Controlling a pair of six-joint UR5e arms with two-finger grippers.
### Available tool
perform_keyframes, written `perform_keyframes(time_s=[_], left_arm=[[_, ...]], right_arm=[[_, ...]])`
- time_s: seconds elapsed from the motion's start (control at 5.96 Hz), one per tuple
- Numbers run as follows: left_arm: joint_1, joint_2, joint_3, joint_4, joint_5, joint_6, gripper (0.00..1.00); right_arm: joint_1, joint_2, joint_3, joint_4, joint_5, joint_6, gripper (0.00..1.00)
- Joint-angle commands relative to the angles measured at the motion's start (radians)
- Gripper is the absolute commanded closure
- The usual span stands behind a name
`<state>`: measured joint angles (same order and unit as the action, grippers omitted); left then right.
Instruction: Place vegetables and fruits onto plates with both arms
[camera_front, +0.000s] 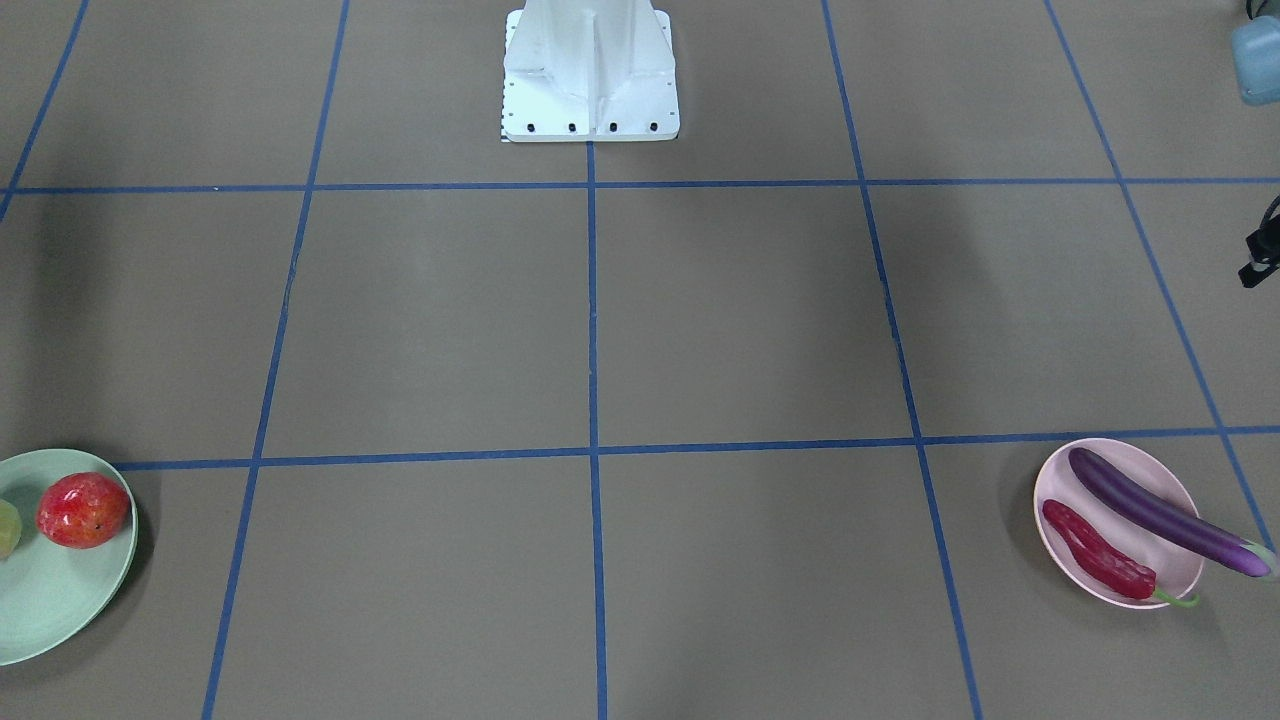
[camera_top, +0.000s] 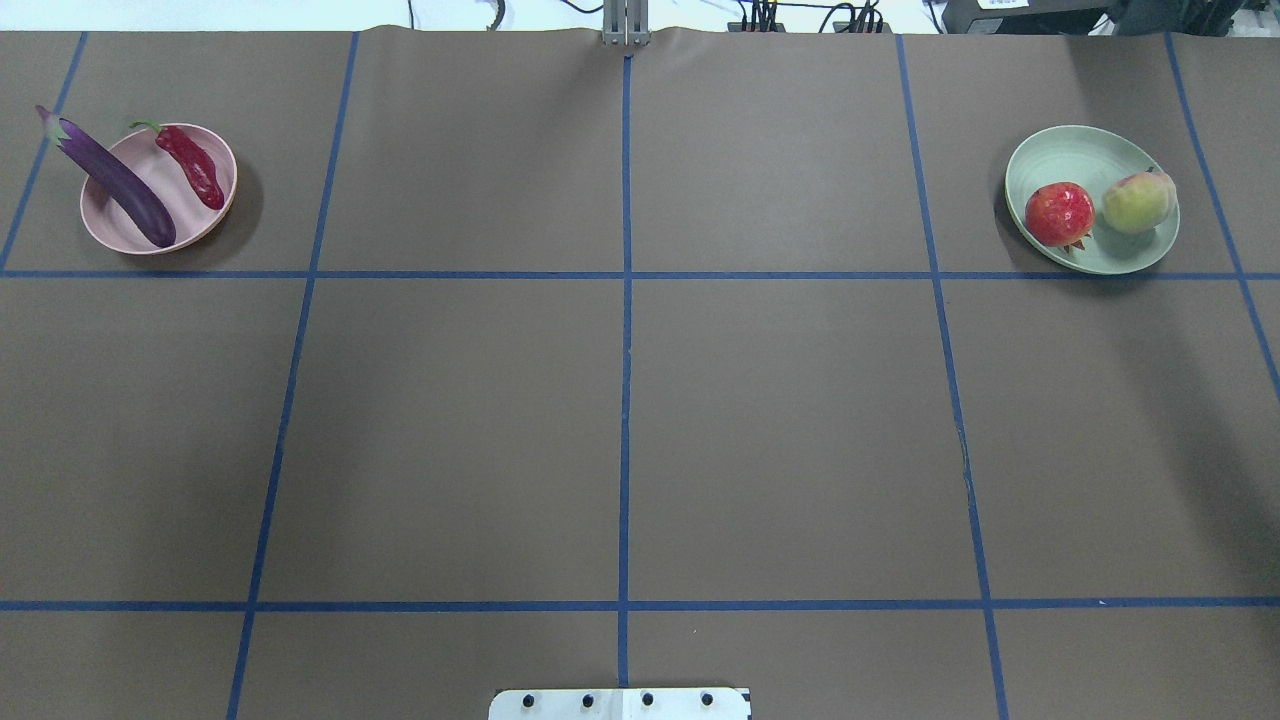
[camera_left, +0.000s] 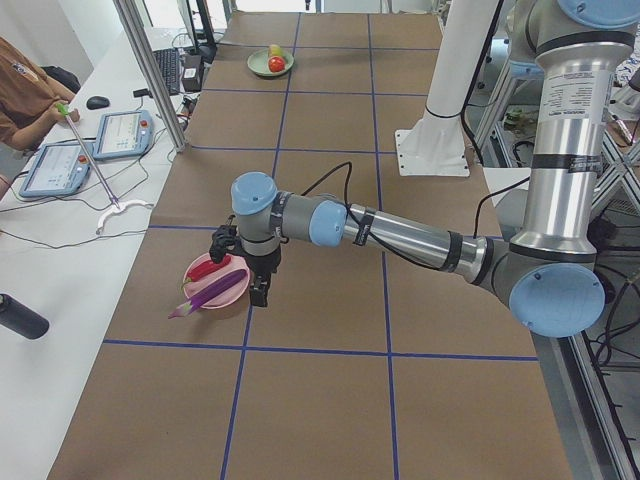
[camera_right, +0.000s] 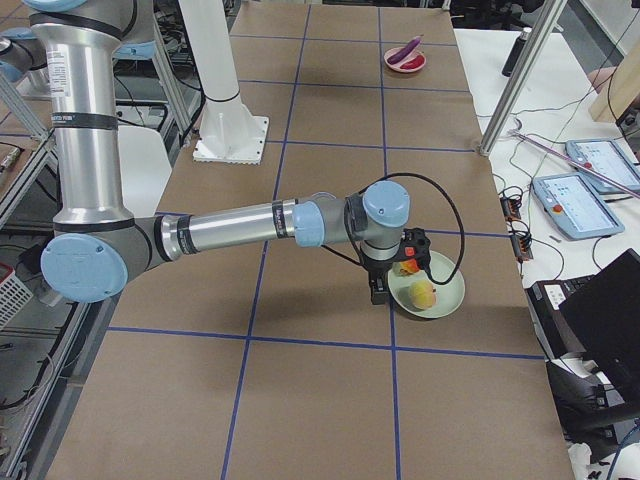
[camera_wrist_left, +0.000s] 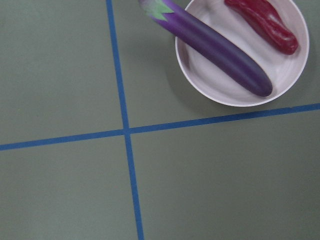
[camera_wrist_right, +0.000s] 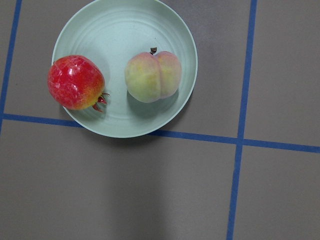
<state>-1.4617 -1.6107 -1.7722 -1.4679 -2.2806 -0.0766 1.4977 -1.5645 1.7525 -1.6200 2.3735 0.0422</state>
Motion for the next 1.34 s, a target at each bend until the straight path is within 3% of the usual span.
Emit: perform_keyframes(time_s=[0.0, 0.67, 0.84, 1.17], left_arm=[[-0.019, 0.008, 0.017, 0.023, -0.005, 0.009, 0.00], [-0.020, 0.025, 0.002, 0.023, -0.008, -0.022, 0.00], [-0.020, 0.025, 0.005, 0.021, -0.063, -0.055, 0.00], [-0.020, 0.025, 0.005, 0.020, -0.069, -0.081, 0.00]], right_arm=[[0.001, -0.034, 0.010, 0.002, 0.001, -0.008, 0.00], [-0.005, -0.068, 0.056, 0.003, 0.004, -0.005, 0.00], [-0.007, -0.072, 0.059, 0.003, 0.006, -0.005, 0.00], [-0.013, -0.072, 0.059, 0.003, 0.006, -0.005, 0.00]])
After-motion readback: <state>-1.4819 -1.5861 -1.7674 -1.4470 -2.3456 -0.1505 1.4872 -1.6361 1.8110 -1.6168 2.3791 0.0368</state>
